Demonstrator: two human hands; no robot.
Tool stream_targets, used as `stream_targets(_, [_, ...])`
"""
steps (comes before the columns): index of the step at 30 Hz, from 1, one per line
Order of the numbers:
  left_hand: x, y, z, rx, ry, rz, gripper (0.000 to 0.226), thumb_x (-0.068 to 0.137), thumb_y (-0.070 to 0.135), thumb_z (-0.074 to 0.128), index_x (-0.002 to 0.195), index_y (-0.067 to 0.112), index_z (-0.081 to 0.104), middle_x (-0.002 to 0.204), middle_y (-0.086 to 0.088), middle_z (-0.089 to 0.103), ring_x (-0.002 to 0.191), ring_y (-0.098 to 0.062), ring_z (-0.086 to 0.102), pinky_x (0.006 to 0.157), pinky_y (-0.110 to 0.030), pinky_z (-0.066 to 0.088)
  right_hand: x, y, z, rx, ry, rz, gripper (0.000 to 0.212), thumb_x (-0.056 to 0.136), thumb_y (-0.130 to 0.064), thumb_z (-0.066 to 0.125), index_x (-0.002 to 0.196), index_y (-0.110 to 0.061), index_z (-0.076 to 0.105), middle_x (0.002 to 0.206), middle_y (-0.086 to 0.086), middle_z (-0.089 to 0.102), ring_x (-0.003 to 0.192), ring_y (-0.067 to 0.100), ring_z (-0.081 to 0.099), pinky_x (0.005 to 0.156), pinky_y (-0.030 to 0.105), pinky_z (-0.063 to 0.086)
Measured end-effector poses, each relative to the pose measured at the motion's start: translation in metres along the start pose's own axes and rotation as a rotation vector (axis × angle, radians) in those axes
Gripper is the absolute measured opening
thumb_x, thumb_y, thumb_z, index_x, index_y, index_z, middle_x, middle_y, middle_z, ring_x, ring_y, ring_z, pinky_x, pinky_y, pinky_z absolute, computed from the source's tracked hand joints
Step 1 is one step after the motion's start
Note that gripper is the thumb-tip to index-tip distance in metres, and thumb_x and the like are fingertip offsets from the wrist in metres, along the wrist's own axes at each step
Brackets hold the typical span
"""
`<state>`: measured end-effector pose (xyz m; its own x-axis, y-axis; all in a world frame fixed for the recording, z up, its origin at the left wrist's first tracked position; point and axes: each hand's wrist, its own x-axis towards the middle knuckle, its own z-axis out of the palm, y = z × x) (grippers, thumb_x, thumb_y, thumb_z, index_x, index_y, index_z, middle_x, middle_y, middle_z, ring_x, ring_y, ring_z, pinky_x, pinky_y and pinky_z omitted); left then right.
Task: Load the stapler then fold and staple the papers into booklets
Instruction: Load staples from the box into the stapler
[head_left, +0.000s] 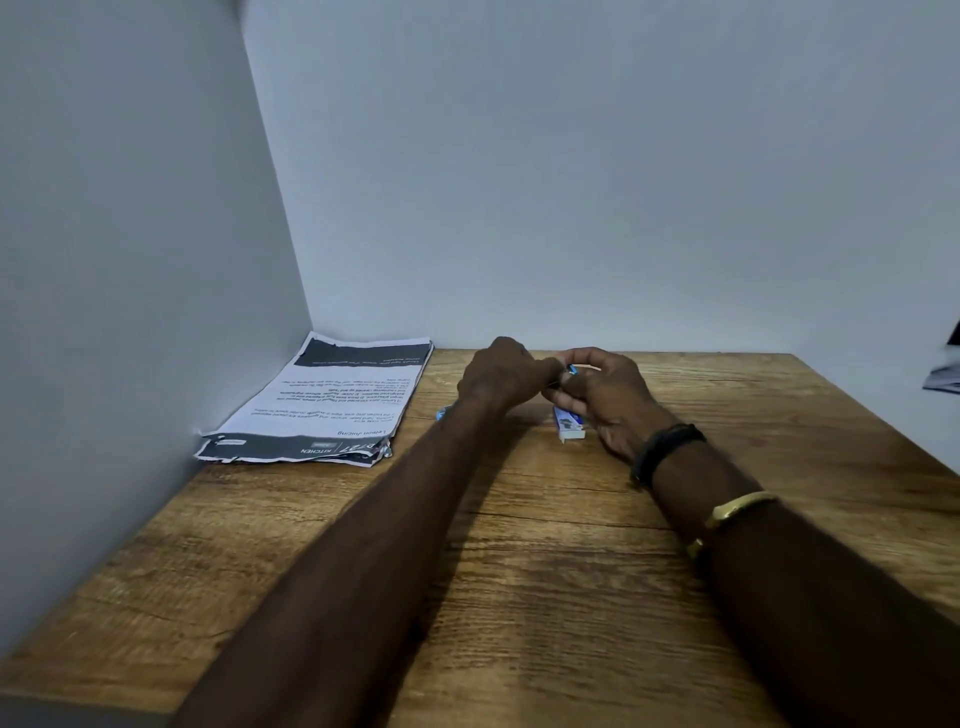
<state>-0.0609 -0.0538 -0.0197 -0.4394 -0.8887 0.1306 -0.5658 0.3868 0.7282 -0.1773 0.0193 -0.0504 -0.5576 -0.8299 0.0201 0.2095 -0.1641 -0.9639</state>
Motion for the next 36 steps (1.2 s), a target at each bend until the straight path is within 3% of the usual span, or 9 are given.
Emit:
stream_targets(3, [0.001, -0.001, -0.001, -0.059, -0.026, -0.038, 0.042, 0.075, 0.049, 0.073, 0.083, 0.008, 0.069, 0.078, -0.005, 0.07, 0.076, -0.022, 0.066, 0.066, -0.032, 0.051, -0.002, -0.001, 0.002, 0.001, -0.021, 0.016, 0.022, 0.093, 0.016, 0.058, 0.091, -0.003, 0.069, 0.108, 0.024, 0.069, 0.093, 0.034, 0.074, 0.074, 0.035, 0.065])
stream_targets(5, [0.001, 0.0, -0.003, -0.125, -0.066, -0.074, 0.035, 0.076, 0.04, 0.076, 0.085, 0.007, 0.07, 0.078, -0.007, 0.074, 0.067, -0.021, 0.069, 0.068, -0.034, 0.056, -0.004, -0.001, 0.002, 0.013, -0.033, 0.022, 0.024, 0.093, 0.017, 0.056, 0.091, -0.002, 0.069, 0.106, 0.025, 0.069, 0.09, 0.033, 0.074, 0.071, 0.033, 0.065])
stream_targets(8, [0.001, 0.003, -0.007, -0.166, -0.13, -0.128, 0.035, 0.073, 0.035, 0.074, 0.09, 0.004, 0.073, 0.073, -0.007, 0.075, 0.055, -0.019, 0.066, 0.058, -0.024, 0.049, -0.006, -0.002, 0.002, 0.014, -0.03, 0.029, 0.025, 0.093, 0.018, 0.055, 0.091, -0.002, 0.069, 0.104, 0.024, 0.069, 0.087, 0.031, 0.075, 0.069, 0.031, 0.065])
stream_targets(16, [-0.004, 0.007, -0.006, -0.141, -0.133, -0.131, 0.038, 0.068, 0.043, 0.065, 0.084, 0.011, 0.076, 0.065, 0.0, 0.077, 0.05, -0.013, 0.064, 0.05, -0.017, 0.042, -0.006, -0.003, 0.001, 0.021, 0.012, 0.037, 0.025, 0.092, 0.019, 0.055, 0.095, -0.001, 0.069, 0.106, 0.025, 0.07, 0.089, 0.032, 0.075, 0.071, 0.032, 0.065])
stream_targets(22, [-0.003, 0.009, -0.001, -0.022, -0.023, -0.042, 0.031, 0.072, 0.045, 0.068, 0.077, 0.015, 0.072, 0.048, 0.007, 0.068, 0.047, -0.008, 0.066, 0.058, -0.023, 0.055, -0.006, -0.003, 0.001, -0.006, 0.031, 0.045, 0.023, 0.091, 0.017, 0.059, 0.093, -0.003, 0.07, 0.109, 0.025, 0.071, 0.091, 0.032, 0.076, 0.073, 0.034, 0.065])
stream_targets(24, [-0.003, 0.009, -0.001, -0.004, -0.01, -0.025, 0.033, 0.074, 0.046, 0.069, 0.082, 0.014, 0.073, 0.059, 0.004, 0.072, 0.055, -0.011, 0.069, 0.061, -0.026, 0.057, -0.006, -0.004, 0.001, -0.004, 0.038, 0.056, 0.023, 0.091, 0.017, 0.059, 0.093, -0.003, 0.07, 0.111, 0.025, 0.071, 0.092, 0.033, 0.076, 0.071, 0.033, 0.065])
stream_targets(28, [-0.004, 0.01, -0.003, 0.052, 0.04, 0.018, 0.03, 0.079, 0.038, 0.067, 0.09, 0.011, 0.072, 0.094, -0.008, 0.075, 0.092, -0.026, 0.07, 0.074, -0.031, 0.055, -0.006, -0.005, 0.001, 0.012, 0.033, 0.068, 0.024, 0.091, 0.019, 0.057, 0.092, -0.002, 0.07, 0.115, 0.026, 0.069, 0.096, 0.034, 0.074, 0.071, 0.033, 0.065])
stream_targets(32, [-0.009, 0.01, -0.006, 0.007, 0.089, 0.084, 0.015, 0.081, 0.031, 0.066, 0.073, 0.019, 0.069, 0.086, 0.0, 0.075, 0.09, -0.022, 0.07, 0.068, -0.027, 0.045, -0.006, -0.006, 0.0, 0.044, 0.028, 0.085, 0.024, 0.092, 0.019, 0.055, 0.095, 0.0, 0.069, 0.116, 0.027, 0.068, 0.098, 0.035, 0.074, 0.069, 0.032, 0.065])
stream_targets(36, [-0.013, 0.004, -0.01, -0.024, 0.095, 0.154, 0.019, 0.084, 0.027, 0.064, 0.082, 0.014, 0.078, 0.087, -0.001, 0.078, 0.09, -0.023, 0.072, 0.08, -0.033, 0.055, -0.006, -0.007, -0.003, 0.061, 0.046, 0.108, 0.024, 0.092, 0.019, 0.055, 0.094, 0.0, 0.069, 0.11, 0.023, 0.068, 0.092, 0.031, 0.073, 0.064, 0.029, 0.064])
